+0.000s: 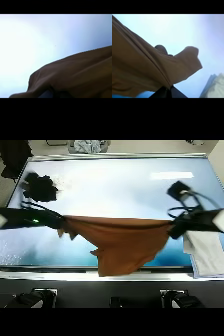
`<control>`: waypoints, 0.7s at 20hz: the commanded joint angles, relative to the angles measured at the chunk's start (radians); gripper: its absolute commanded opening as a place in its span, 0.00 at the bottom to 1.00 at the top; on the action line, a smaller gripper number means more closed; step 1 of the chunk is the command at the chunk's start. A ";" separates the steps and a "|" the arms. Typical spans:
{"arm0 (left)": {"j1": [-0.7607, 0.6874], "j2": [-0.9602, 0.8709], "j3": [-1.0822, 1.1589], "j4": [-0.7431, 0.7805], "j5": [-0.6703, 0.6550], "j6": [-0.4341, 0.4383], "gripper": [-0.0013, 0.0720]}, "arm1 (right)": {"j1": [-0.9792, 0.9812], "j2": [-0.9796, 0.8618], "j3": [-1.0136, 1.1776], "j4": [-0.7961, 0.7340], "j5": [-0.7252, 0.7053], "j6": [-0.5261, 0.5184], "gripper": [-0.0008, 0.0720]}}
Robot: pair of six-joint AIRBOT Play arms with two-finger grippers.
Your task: Fold the shirts.
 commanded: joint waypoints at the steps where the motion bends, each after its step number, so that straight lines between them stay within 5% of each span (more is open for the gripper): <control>1: -0.006 -0.133 -0.141 -0.006 0.257 0.069 0.06 | 0.000 -0.195 -0.097 0.005 -0.468 0.080 0.07; 4: 0.001 -0.300 -0.101 -0.007 0.418 0.067 0.06 | 0.000 -0.336 -0.092 0.027 -0.759 0.274 0.07; 6: 0.001 -0.391 -0.073 -0.010 0.444 0.064 0.06 | 0.000 -0.407 -0.092 0.090 -0.796 0.385 0.07; 9: 0.000 -0.467 -0.066 -0.095 0.443 0.064 0.07 | 0.000 -0.472 -0.092 0.240 -0.755 0.394 0.08; 10: 0.000 -0.469 -0.063 -0.121 0.443 0.065 0.13 | 0.000 -0.470 -0.091 0.258 -0.752 0.394 0.21; 12: 0.016 -0.455 -0.003 -0.098 0.372 0.065 0.81 | -0.001 -0.436 -0.061 0.247 -0.697 0.365 0.83; 13: 0.039 -0.446 0.061 -0.049 0.285 0.065 1.00 | -0.001 -0.405 -0.024 0.206 -0.631 0.307 0.96; 14: 0.069 -0.439 0.128 0.019 0.183 0.065 1.00 | -0.001 -0.368 0.020 0.153 -0.542 0.264 0.96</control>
